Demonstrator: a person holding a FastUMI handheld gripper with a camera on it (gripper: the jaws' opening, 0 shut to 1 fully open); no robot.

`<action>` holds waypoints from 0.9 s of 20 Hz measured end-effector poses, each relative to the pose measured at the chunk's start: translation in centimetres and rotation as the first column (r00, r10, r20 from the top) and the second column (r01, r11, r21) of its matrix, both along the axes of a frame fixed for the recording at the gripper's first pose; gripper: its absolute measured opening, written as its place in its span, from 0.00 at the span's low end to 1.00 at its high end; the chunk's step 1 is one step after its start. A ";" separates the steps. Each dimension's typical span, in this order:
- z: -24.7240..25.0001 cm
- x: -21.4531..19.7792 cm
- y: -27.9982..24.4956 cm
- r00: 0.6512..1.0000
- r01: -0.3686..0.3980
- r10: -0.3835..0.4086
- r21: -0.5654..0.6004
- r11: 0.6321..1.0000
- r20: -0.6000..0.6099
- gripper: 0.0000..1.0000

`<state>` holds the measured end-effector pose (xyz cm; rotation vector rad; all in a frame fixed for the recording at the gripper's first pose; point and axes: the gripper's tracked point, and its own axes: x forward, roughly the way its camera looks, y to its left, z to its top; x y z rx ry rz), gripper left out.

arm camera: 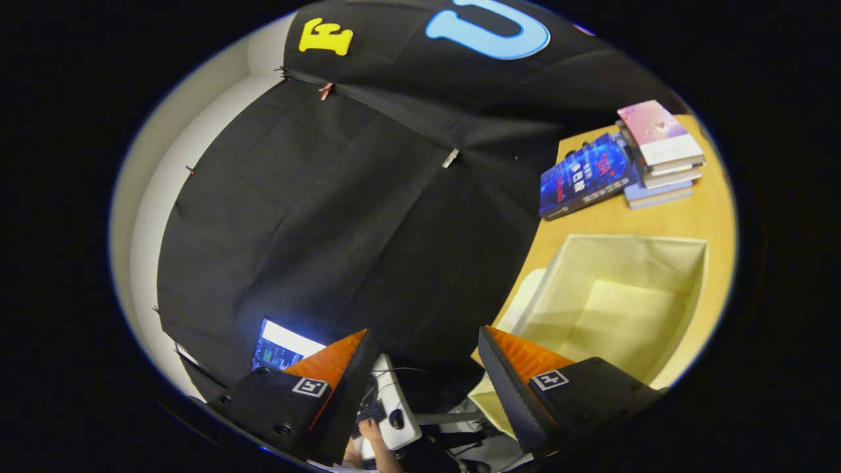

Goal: Open the storage box then place both shoes into the box .Put the left shoe in first, then the right shoe, with the right side of both shoes facing outward in a uniform manner.

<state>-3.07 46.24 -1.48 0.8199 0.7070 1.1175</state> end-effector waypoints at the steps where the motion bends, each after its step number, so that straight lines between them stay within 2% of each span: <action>1: -0.3 0.5 -1.8 0.999 0.034 -0.033 -0.017 0.999 0.018 0.96; 4: -3.1 2.3 -8.0 0.990 0.138 -0.133 -0.123 0.983 0.049 0.96; 6: -5.8 3.7 -12.8 0.976 0.215 -0.207 -0.217 0.952 0.063 0.96; 8: -10.0 5.1 -18.0 0.958 0.284 -0.281 -0.353 0.891 0.062 0.96; 11: -15.1 5.2 -24.9 0.934 0.311 -0.358 -0.514 0.799 0.008 0.91; 13: -18.2 4.8 -28.5 0.914 0.298 -0.404 -0.607 0.737 -0.042 0.87; 15: -21.2 3.8 -30.8 0.906 0.246 -0.414 -0.688 0.683 -0.086 0.84; 16: -23.2 3.0 -32.1 0.902 0.196 -0.412 -0.732 0.653 -0.126 0.83; 18: -26.2 2.7 -33.1 0.880 0.136 -0.431 -0.762 0.633 -0.201 0.80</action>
